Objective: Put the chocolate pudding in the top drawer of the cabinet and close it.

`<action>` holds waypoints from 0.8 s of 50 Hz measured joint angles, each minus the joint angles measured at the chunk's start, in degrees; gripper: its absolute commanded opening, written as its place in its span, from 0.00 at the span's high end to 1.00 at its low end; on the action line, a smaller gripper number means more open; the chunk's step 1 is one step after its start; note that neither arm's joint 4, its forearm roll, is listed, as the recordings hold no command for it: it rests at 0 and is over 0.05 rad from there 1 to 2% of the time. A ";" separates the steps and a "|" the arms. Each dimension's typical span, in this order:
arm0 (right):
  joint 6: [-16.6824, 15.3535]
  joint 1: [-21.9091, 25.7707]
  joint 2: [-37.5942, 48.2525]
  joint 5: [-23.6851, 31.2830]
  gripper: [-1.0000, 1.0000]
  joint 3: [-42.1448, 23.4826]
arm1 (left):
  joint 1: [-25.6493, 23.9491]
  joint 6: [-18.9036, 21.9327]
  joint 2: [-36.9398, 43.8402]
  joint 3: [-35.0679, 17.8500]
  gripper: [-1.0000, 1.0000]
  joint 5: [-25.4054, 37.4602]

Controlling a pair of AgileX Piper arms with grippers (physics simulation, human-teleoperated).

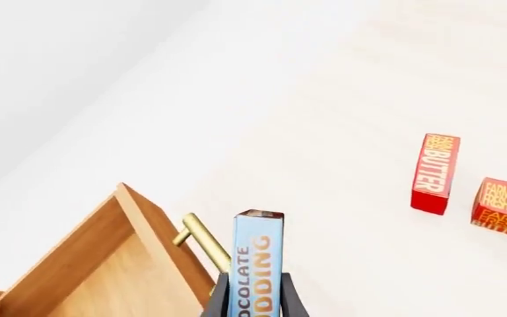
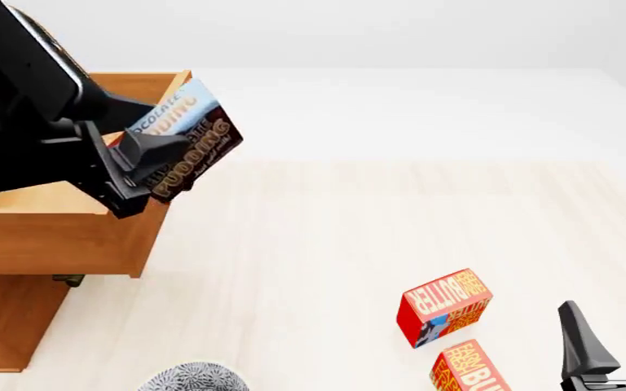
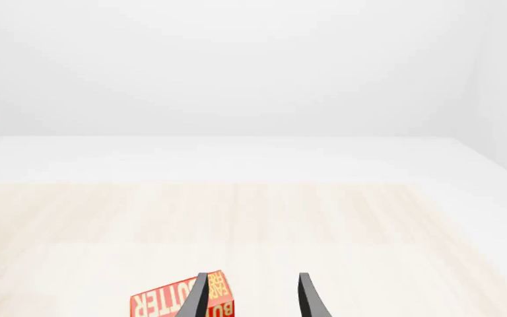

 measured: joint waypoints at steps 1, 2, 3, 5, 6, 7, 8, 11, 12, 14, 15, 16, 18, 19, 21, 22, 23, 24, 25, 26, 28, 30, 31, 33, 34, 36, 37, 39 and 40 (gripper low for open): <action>0.00 0.00 0.00 0.00 0.00 0.00 | 0.23 0.06 -0.08 -0.42 1.00 0.27; 0.00 0.00 0.00 0.00 0.00 0.00 | 0.44 0.11 -0.16 -0.81 1.00 0.51; 0.00 0.00 0.00 0.00 0.00 0.00 | 0.70 0.20 -0.25 -1.17 1.00 0.73; 0.00 0.00 0.00 0.00 0.00 0.00 | 1.20 0.30 -0.41 -1.81 1.00 1.14; 0.00 0.00 0.00 0.00 0.00 0.00 | 1.46 0.35 -0.51 -2.06 1.00 1.31; 0.00 0.00 0.00 0.00 0.00 0.00 | 1.73 0.39 -0.61 -2.30 1.00 1.49; 0.00 0.00 0.00 0.00 0.00 0.00 | 1.98 0.35 -0.71 -2.59 1.00 1.71; 0.00 0.00 0.00 0.00 0.00 0.00 | 2.88 0.46 -1.14 -3.34 1.00 2.26; 0.00 0.00 0.00 0.00 0.00 0.00 | 3.14 0.44 -1.25 -3.61 1.00 2.47; 0.00 0.00 0.00 0.00 0.00 0.00 | 3.70 0.41 -1.48 -4.15 1.00 2.88; 0.00 0.00 0.00 0.00 0.00 0.00 | 4.01 0.39 -1.59 -4.39 1.00 3.06; 0.00 0.00 0.00 0.00 0.00 0.00 | 4.27 0.31 -1.66 -4.67 1.00 3.27; 0.00 0.00 0.00 0.00 0.00 0.00 | 4.81 0.27 -1.85 -5.15 1.00 3.66; 0.00 0.00 0.00 0.00 0.00 0.00 | 5.07 0.23 -1.94 -5.40 1.00 3.86; 0.00 0.00 0.00 0.00 0.00 0.00 | 5.64 0.23 -2.12 -5.83 1.00 4.16; 0.00 0.00 0.00 0.00 0.00 0.00 | 5.90 0.22 -2.19 -6.02 1.00 4.29; 0.00 0.00 0.00 0.00 0.00 0.00 | 6.16 0.21 -2.26 -6.18 1.00 4.40; 0.00 0.00 0.00 0.00 0.00 0.00 | 6.43 0.21 -2.32 -6.33 1.00 4.49; 0.00 0.00 0.00 0.00 0.00 0.00 | 6.68 0.21 -2.38 -6.46 1.00 4.57; 0.00 0.00 0.00 0.00 0.00 0.00 | 6.99 0.26 -2.46 -6.57 1.00 4.64; 0.00 0.00 0.00 0.00 0.00 0.00 | 7.53 0.25 -2.60 -6.82 1.00 4.81; 0.00 0.00 0.00 0.00 0.00 0.00 | 8.16 0.23 -2.73 -6.91 1.00 4.88; 0.00 0.00 0.00 0.00 0.00 0.00 | 8.46 0.21 -2.79 -6.91 1.00 4.88; 0.00 0.00 0.00 0.00 0.00 0.00 | 9.06 0.16 -2.89 -6.90 1.00 4.89; 0.00 0.00 0.00 0.00 0.00 0.00 | 9.33 0.12 -2.94 -6.91 1.00 4.92; 0.00 0.00 0.00 0.00 0.00 0.00 | 9.90 0.00 -3.03 -7.00 1.00 5.02; 0.00 0.00 0.00 0.00 0.00 0.00 | 10.17 -0.05 -3.08 -7.04 1.00 5.06; 0.00 0.00 0.00 0.00 0.00 0.00 | 10.70 -0.15 -3.16 -7.07 1.00 5.09; 0.00 0.00 0.00 0.00 0.00 0.00 | 11.05 -0.15 -3.22 -7.03 1.00 5.08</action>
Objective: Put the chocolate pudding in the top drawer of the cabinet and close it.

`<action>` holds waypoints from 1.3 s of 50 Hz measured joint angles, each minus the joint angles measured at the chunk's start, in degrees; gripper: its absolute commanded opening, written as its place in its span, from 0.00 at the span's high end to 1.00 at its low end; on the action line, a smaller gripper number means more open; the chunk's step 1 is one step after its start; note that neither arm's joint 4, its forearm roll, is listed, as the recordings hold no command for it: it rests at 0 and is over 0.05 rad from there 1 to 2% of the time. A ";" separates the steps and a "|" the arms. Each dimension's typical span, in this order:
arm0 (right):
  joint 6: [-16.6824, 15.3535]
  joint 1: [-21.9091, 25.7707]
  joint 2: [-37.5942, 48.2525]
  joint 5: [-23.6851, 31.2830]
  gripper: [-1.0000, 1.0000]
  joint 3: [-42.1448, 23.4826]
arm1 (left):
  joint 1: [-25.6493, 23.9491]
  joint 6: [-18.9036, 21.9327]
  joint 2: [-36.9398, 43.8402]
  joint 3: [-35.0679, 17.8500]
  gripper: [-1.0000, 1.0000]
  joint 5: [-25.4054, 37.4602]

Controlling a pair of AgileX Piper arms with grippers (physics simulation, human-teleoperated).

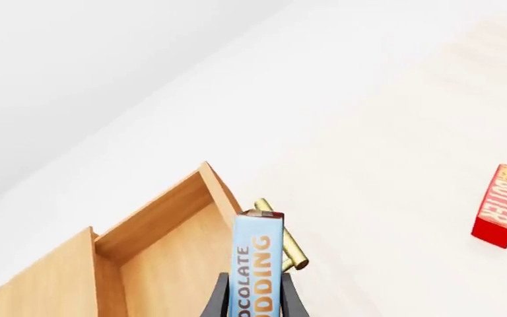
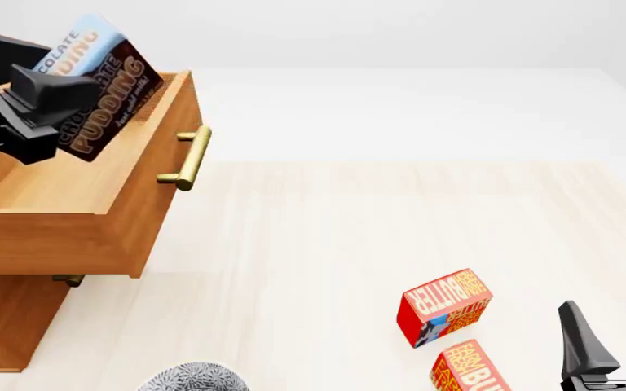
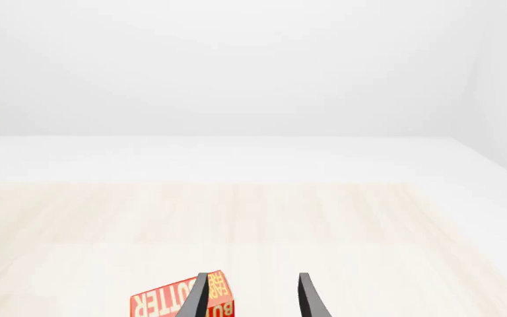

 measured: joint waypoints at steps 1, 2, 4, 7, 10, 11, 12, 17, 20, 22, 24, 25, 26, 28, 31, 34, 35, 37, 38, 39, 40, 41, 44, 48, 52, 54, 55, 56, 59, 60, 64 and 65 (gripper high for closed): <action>0.00 0.00 0.00 0.00 0.00 0.00 | 0.32 -0.10 -0.03 -0.01 1.00 0.02; 0.00 0.00 0.00 0.00 0.00 0.00 | 0.61 -0.15 -0.08 0.02 1.00 0.01; 0.00 0.00 0.00 0.00 0.00 0.00 | 1.26 -0.20 -0.21 0.22 1.00 -0.09; 0.00 0.00 0.00 0.00 0.00 0.00 | 2.11 -0.31 -0.36 0.54 1.00 -0.26; 0.00 0.00 0.00 0.00 0.00 0.00 | 3.00 -0.38 -0.46 0.96 1.00 -0.53; 0.00 0.00 0.00 0.00 0.00 0.00 | 3.32 -0.38 -0.47 1.12 1.00 -0.63; 0.00 0.00 0.00 0.00 0.00 0.00 | 3.68 -0.35 -0.48 1.31 1.00 -0.74; 0.00 0.00 0.00 0.00 0.00 0.00 | 5.55 -0.23 -0.21 2.24 1.00 -1.56; 0.00 0.00 0.00 0.00 0.00 0.00 | 6.63 -0.28 0.10 2.64 1.00 -1.96; 0.00 0.00 0.00 0.00 0.00 0.00 | 7.43 -0.20 0.28 2.95 1.00 -2.26; 0.00 0.00 0.00 0.00 0.00 0.00 | 7.99 -0.34 0.55 3.12 1.00 -2.46; 0.00 0.00 0.00 0.00 0.00 0.00 | 8.43 -0.25 0.66 3.26 1.00 -2.63; 0.00 0.00 0.00 0.00 0.00 0.00 | 8.79 -0.22 0.79 3.38 1.00 -2.78; 0.00 0.00 0.00 0.00 0.00 0.00 | 9.36 -0.28 1.08 3.56 1.00 -3.01; 0.00 0.00 0.00 0.00 0.00 0.00 | 10.29 -0.29 1.57 3.96 1.00 -3.48; 0.00 0.00 0.00 0.00 0.00 0.00 | 11.33 -0.04 2.05 4.66 1.00 -4.24; 0.00 0.00 0.00 0.00 0.00 0.00 | 11.63 0.04 2.21 4.92 1.00 -4.50; 0.00 0.00 0.00 0.00 0.00 0.00 | 12.26 0.17 2.57 5.63 1.00 -5.18; 0.00 0.00 0.00 0.00 0.00 0.00 | 12.52 0.21 2.76 6.03 1.00 -5.53; 0.00 0.00 0.00 0.00 0.00 0.00 | 12.80 0.26 2.96 6.44 1.00 -5.86; 0.00 0.00 0.00 0.00 0.00 0.00 | 13.09 0.27 3.16 6.79 1.00 -6.16; 0.00 0.00 0.00 0.00 0.00 0.00 | 13.33 0.29 3.35 7.15 1.00 -6.45; 0.00 0.00 0.00 0.00 0.00 0.00 | 14.00 0.32 3.91 8.18 1.00 -7.29; 0.00 0.00 0.00 0.00 0.00 0.00 | 14.77 0.47 4.50 9.59 1.00 -8.44; 0.00 0.00 0.00 0.00 0.00 0.00 | 15.47 0.59 5.01 10.92 1.00 -9.55; 0.00 0.00 0.00 0.00 0.00 0.00 | 15.76 0.62 5.26 11.56 1.00 -10.08; 0.00 0.00 0.00 0.00 0.00 0.00 | 15.90 0.63 5.38 11.87 1.00 -10.33; 0.00 0.00 0.00 0.00 0.00 0.00 | 16.02 0.65 5.49 12.15 1.00 -10.56; 0.00 0.00 0.00 0.00 0.00 0.00 | 16.42 0.65 5.86 12.89 1.00 -11.21; 0.00 0.00 0.00 0.00 0.00 0.00 | 16.50 0.62 5.96 13.09 1.00 -11.41; 0.00 0.00 0.00 0.00 0.00 0.00 | 16.74 0.51 6.31 13.77 1.00 -12.05; 0.00 0.00 0.00 0.00 0.00 0.00 | 16.78 0.47 6.40 13.90 1.00 -12.17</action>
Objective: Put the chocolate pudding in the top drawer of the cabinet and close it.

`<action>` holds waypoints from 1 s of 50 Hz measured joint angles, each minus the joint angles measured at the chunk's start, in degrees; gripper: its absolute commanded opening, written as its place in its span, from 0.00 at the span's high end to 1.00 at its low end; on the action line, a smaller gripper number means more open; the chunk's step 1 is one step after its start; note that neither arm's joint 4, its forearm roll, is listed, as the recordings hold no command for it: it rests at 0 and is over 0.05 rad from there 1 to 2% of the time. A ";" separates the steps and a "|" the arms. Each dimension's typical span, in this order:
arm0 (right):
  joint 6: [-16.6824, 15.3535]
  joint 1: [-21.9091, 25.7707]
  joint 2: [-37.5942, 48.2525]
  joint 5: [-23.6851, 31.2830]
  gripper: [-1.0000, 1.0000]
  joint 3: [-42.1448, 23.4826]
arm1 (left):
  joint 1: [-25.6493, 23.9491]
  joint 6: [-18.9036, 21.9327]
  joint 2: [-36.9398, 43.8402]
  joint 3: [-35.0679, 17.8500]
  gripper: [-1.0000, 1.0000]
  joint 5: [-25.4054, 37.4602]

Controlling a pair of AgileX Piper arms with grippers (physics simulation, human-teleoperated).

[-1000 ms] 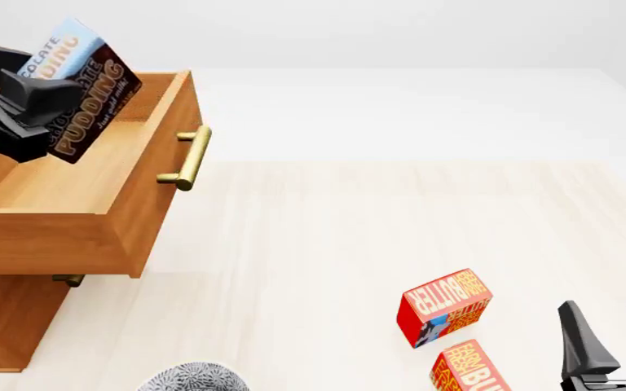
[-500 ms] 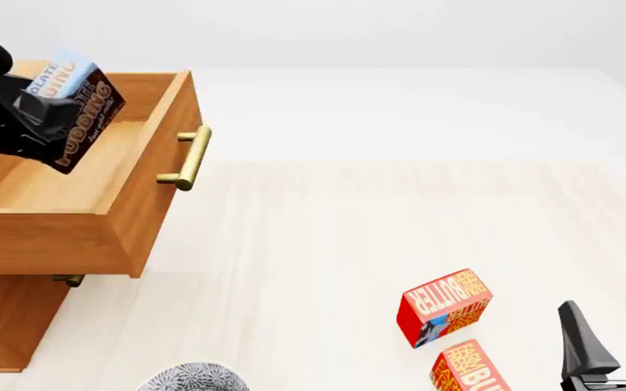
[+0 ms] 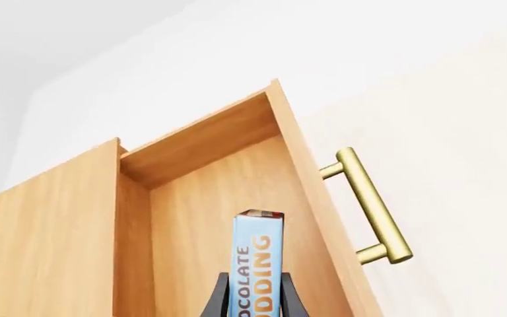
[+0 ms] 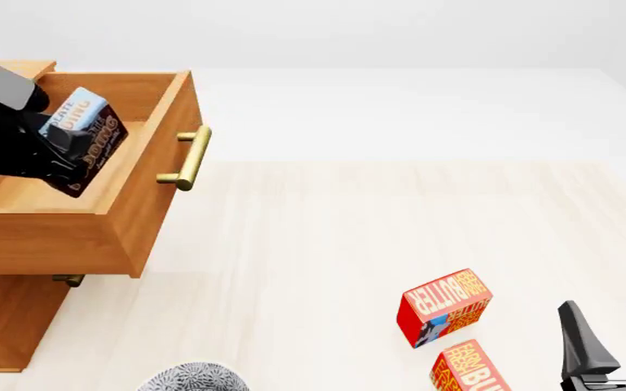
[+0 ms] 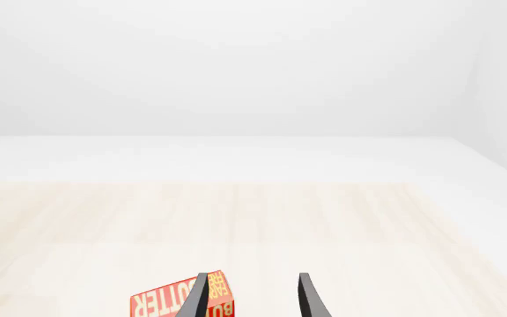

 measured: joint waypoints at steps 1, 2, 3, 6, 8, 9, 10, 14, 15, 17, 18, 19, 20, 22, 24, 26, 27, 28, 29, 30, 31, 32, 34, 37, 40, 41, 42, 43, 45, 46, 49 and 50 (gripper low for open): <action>0.00 0.00 0.00 0.00 0.00 0.00 | 0.10 0.01 0.06 0.16 1.00 -0.14; 0.00 0.00 0.00 0.00 0.00 0.00 | 0.18 -0.01 0.13 0.28 1.00 -0.25; 0.00 0.00 0.00 0.00 0.00 0.00 | 0.20 -0.11 0.20 0.36 1.00 -0.30; 0.00 0.00 0.00 0.00 0.00 0.00 | 0.37 -0.14 0.25 0.66 1.00 -0.49; 0.00 0.00 0.00 0.00 0.00 0.00 | 0.47 -0.14 0.25 0.85 1.00 -0.60; 0.00 0.00 0.00 0.00 0.00 0.00 | 0.55 -0.11 0.24 0.94 1.00 -0.67; 0.00 0.00 0.00 0.00 0.00 0.00 | 0.57 -0.14 0.26 0.99 1.00 -0.72; 0.00 0.00 0.00 0.00 0.00 0.00 | 0.77 -0.34 0.71 1.13 1.00 -0.91; 0.00 0.00 0.00 0.00 0.00 0.00 | 0.83 -0.37 0.87 1.15 0.00 -0.95; 0.00 0.00 0.00 0.00 0.00 0.00 | 1.10 -0.29 1.14 1.16 0.00 -1.06; 0.00 0.00 0.00 0.00 0.00 0.00 | 1.09 -0.37 1.28 1.08 0.00 -1.03; 0.00 0.00 0.00 0.00 0.00 0.00 | 1.15 -0.34 1.36 1.03 0.00 -1.04; 0.00 0.00 0.00 0.00 0.00 0.00 | 1.20 -0.32 1.43 0.98 0.00 -1.06; 0.00 0.00 0.00 0.00 0.00 0.00 | 1.39 -0.16 1.49 0.92 0.00 -1.11; 0.00 0.00 0.00 0.00 0.00 0.00 | 1.52 -0.08 1.45 0.71 0.00 -1.08; 0.00 0.00 0.00 0.00 0.00 0.00 | 1.55 -0.22 1.38 0.24 0.00 -0.91; 0.00 0.00 0.00 0.00 0.00 0.00 | 1.81 -0.05 1.27 -0.01 0.00 -0.89; 0.00 0.00 0.00 0.00 0.00 0.00 | 1.99 -0.01 1.16 -0.37 0.00 -0.78; 0.00 0.00 0.00 0.00 0.00 0.00 | 2.16 0.02 1.06 -0.71 0.00 -0.67; 0.00 0.00 0.00 0.00 0.00 0.00 | 2.38 0.04 0.92 -1.12 0.00 -0.50; 0.00 0.00 0.00 0.00 0.00 0.00 | 2.56 0.08 0.75 -1.50 0.00 -0.31; 0.00 0.00 0.00 0.00 0.00 0.00 | 2.72 0.10 0.57 -1.87 0.00 -0.10; 0.00 0.00 0.00 0.00 0.00 0.00 | 3.00 0.17 0.23 -2.50 0.00 0.26; 0.00 0.00 0.00 0.00 0.00 0.00 | 3.03 -0.10 -0.34 -3.55 0.00 1.04; 0.00 0.00 0.00 0.00 0.00 0.00 | 2.81 -0.47 -0.98 -4.65 0.00 1.91; 0.00 0.00 0.00 0.00 0.00 0.00 | 2.66 -0.63 -1.17 -5.02 0.00 2.22; 0.00 0.00 0.00 0.00 0.00 0.00 | 2.52 -0.78 -1.34 -5.37 0.00 2.49; 0.00 0.00 0.00 0.00 0.00 0.00 | 2.41 -0.90 -1.54 -5.72 0.00 2.78; 0.00 0.00 0.00 0.00 0.00 0.00 | 2.12 -1.17 -1.90 -6.42 0.00 3.40; 0.00 0.00 0.00 0.00 0.00 0.00 | 1.94 -1.23 -2.11 -6.70 0.00 3.68; 0.00 0.00 0.00 0.00 0.00 0.00 | 1.47 -1.39 -2.67 -7.46 0.00 4.47; 0.00 0.00 0.00 0.00 0.00 0.00 | 1.24 -1.48 -2.86 -7.73 0.00 4.77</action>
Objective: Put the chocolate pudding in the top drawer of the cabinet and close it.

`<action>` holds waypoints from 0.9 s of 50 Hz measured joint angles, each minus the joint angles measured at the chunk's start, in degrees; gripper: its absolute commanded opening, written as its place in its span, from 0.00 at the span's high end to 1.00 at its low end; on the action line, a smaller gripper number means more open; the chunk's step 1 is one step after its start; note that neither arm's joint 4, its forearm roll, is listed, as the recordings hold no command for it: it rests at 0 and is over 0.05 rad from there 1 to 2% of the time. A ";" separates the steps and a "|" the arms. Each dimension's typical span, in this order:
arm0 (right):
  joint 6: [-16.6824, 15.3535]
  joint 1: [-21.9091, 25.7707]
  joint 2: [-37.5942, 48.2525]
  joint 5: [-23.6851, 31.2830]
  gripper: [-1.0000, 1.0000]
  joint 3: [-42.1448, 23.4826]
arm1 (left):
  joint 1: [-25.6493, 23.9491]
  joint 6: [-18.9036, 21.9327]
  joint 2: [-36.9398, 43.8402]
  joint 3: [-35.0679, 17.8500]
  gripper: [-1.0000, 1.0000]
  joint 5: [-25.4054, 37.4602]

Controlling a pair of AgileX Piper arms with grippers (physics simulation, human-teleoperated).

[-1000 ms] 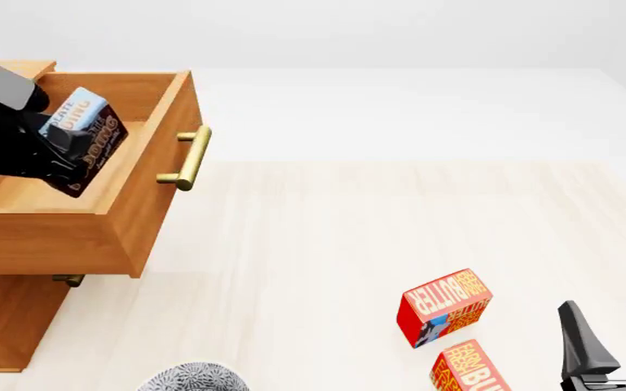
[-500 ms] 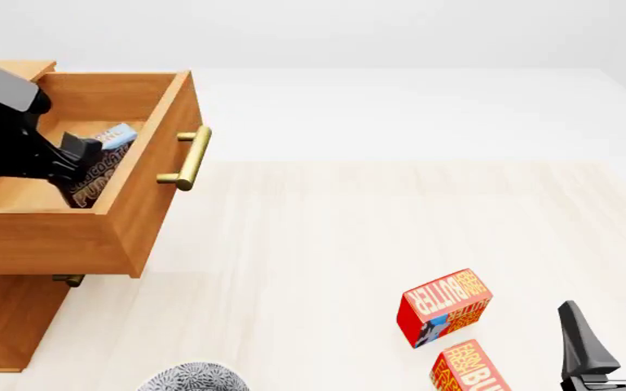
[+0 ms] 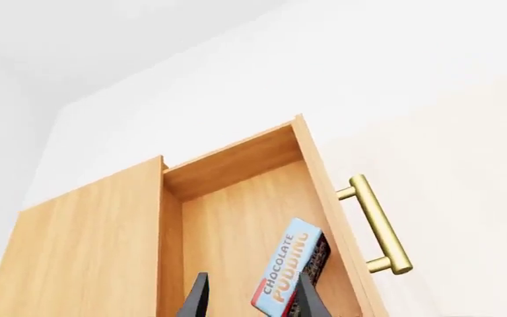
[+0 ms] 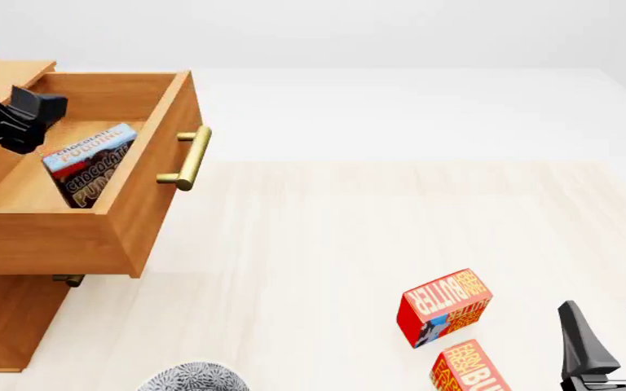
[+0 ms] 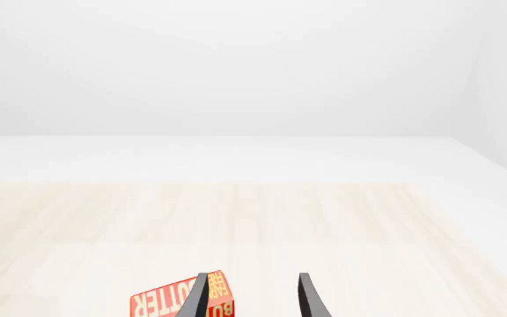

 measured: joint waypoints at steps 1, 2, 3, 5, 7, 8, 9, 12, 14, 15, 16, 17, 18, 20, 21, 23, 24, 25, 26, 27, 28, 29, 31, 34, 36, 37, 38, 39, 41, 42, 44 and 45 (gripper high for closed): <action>0.00 0.00 0.00 0.00 0.00 0.00 | -0.23 -0.09 -0.17 -0.26 0.00 0.28; 0.00 0.00 0.00 0.00 0.00 0.00 | -0.47 -0.18 -0.34 -0.51 0.00 0.54; 0.00 0.00 0.00 0.00 0.00 0.00 | -0.72 -0.29 -0.50 -0.78 0.00 0.79; 0.00 0.00 0.00 0.00 0.00 0.00 | -1.15 -0.49 -0.78 -1.26 0.00 1.21; 0.00 0.00 0.00 0.00 0.00 0.00 | -1.58 -0.68 -1.00 -1.70 0.00 1.59; 0.00 0.00 0.00 0.00 0.00 0.00 | -1.79 -0.76 -1.11 -1.91 0.00 1.78; 0.00 0.00 0.00 0.00 0.00 0.00 | -1.98 -0.80 -1.23 -2.08 0.00 1.92; 0.00 0.00 0.00 0.00 0.00 0.00 | -2.46 -0.79 -1.65 -2.37 0.00 2.25; 0.00 0.00 0.00 0.00 0.00 0.00 | -2.80 -0.78 -1.94 -2.50 0.00 2.47; 0.00 0.00 0.00 0.00 0.00 0.00 | -2.97 -0.77 -2.07 -2.56 0.00 2.56; 0.00 0.00 0.00 0.00 0.00 0.00 | -3.11 -0.72 -2.21 -2.61 0.00 2.63; 0.00 0.00 0.00 0.00 0.00 0.00 | -3.28 -0.72 -2.33 -2.69 0.00 2.73; 0.00 0.00 0.00 0.00 0.00 0.00 | -3.47 -0.71 -2.45 -2.75 0.00 2.82; 0.00 0.00 0.00 0.00 0.00 0.00 | -3.89 -0.68 -2.66 -2.83 0.00 2.98; 0.00 0.00 0.00 0.00 0.00 0.00 | -4.09 -0.68 -2.76 -2.87 0.00 3.06; 0.00 0.00 0.00 0.00 0.00 0.00 | -4.47 -0.63 -2.97 -2.91 0.00 3.21; 0.00 0.00 0.00 0.00 0.00 0.00 | -4.58 -0.57 -3.11 -2.91 0.00 3.27; 0.00 0.00 0.00 0.00 0.00 0.00 | -4.76 -0.57 -3.26 -2.94 0.00 3.39; 0.00 0.00 0.00 0.00 0.00 0.00 | -4.93 -0.57 -3.38 -2.97 0.00 3.49; 0.00 0.00 0.00 0.00 0.00 0.00 | -5.09 -0.54 -3.53 -2.99 0.00 3.60; 0.00 0.00 0.00 0.00 0.00 0.00 | -5.24 -0.50 -3.69 -3.03 0.00 3.70; 0.00 0.00 0.00 0.00 0.00 0.00 | -5.39 -0.45 -3.85 -3.08 0.00 3.81; 0.00 0.00 0.00 0.00 0.00 0.00 | -5.75 -0.45 -4.08 -3.27 0.00 4.07; 0.00 0.00 0.00 0.00 0.00 0.00 | -6.45 -0.45 -4.34 -3.57 0.00 4.45; 0.00 0.00 0.00 0.00 0.00 0.00 | -6.96 -0.47 -4.45 -3.75 0.00 4.66; 0.00 0.00 0.00 0.00 0.00 0.00 | -7.21 -0.48 -4.52 -3.83 0.00 4.76; 0.00 0.00 0.00 0.00 0.00 0.00 | -7.43 -0.48 -4.59 -3.90 0.00 4.85; 0.00 0.00 0.00 0.00 0.00 0.00 | -7.67 -0.47 -4.67 -3.98 0.00 4.96; 0.00 0.00 0.00 0.00 0.00 0.00 | -8.18 -0.41 -4.88 -4.10 0.00 5.09; 0.00 0.00 0.00 0.00 0.00 0.00 | -8.44 -0.46 -4.96 -4.18 0.00 5.20; 0.00 0.00 0.00 0.00 0.00 0.00 | -9.07 -0.56 -5.17 -4.38 0.00 5.46; 0.00 0.00 0.00 0.00 0.00 0.00 | -9.34 -0.56 -5.31 -4.47 0.00 5.60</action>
